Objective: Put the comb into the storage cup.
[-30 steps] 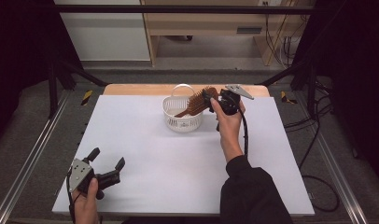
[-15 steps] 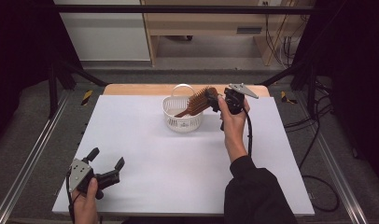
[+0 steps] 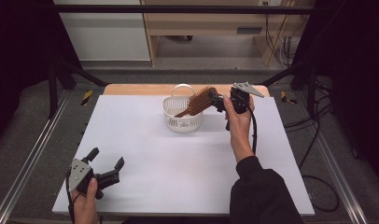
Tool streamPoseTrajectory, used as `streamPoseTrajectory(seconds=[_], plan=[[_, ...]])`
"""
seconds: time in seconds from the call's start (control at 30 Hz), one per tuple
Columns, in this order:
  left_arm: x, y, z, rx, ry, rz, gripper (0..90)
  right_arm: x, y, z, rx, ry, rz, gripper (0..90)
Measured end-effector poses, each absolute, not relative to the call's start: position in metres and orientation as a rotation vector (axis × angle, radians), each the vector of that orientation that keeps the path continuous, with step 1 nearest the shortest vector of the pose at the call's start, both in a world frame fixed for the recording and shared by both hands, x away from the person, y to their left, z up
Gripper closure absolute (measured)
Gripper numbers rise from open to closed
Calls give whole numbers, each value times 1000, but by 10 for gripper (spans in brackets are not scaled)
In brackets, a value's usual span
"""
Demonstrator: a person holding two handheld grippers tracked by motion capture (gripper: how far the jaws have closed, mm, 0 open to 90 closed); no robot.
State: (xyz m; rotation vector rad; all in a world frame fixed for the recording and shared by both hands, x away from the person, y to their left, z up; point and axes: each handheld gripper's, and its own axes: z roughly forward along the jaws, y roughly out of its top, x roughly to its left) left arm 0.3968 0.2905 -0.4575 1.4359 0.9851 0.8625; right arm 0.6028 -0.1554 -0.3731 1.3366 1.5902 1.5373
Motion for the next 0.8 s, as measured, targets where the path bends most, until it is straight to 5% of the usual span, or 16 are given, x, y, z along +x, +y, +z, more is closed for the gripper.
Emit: streamPoseTrajectory(seconds=[0.8], plan=[[399, 298, -458, 1451, 975, 899, 7, 577, -176, -357, 1158, 1590, 1471, 48]])
